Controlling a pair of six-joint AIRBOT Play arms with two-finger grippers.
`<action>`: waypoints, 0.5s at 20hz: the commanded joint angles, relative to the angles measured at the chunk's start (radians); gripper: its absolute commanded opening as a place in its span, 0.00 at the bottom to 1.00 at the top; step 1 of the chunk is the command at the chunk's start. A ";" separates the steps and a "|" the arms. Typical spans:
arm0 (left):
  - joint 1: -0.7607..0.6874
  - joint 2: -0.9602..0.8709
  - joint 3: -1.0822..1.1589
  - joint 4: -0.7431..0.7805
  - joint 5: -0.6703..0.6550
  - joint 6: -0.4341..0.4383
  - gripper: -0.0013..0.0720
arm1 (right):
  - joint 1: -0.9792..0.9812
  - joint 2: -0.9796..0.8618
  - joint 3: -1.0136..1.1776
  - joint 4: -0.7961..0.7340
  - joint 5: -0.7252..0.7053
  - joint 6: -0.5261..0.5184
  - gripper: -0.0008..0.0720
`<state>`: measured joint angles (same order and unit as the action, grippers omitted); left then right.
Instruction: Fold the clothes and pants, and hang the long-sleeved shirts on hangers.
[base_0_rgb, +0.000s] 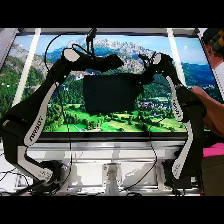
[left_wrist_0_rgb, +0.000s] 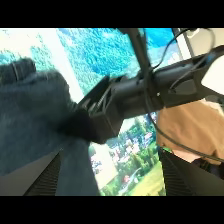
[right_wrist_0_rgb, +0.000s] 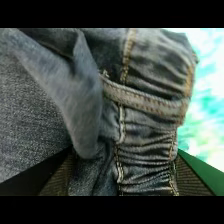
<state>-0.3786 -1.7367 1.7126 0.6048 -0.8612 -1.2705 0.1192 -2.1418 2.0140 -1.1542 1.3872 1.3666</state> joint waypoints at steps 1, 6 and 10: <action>0.000 0.000 0.000 0.000 0.000 0.000 0.97 | -0.025 -0.047 0.000 0.278 0.093 -0.044 0.95; 0.000 0.000 0.000 0.000 0.000 0.000 0.97 | 0.019 -0.055 0.000 0.341 -0.032 -0.090 0.07; 0.016 0.000 0.000 -0.001 0.001 0.018 0.94 | 0.041 -0.026 0.005 0.341 -0.124 -0.126 0.07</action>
<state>-0.3729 -1.7367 1.7126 0.6048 -0.8612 -1.2667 0.1474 -2.1853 2.0163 -0.8383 1.3396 1.2694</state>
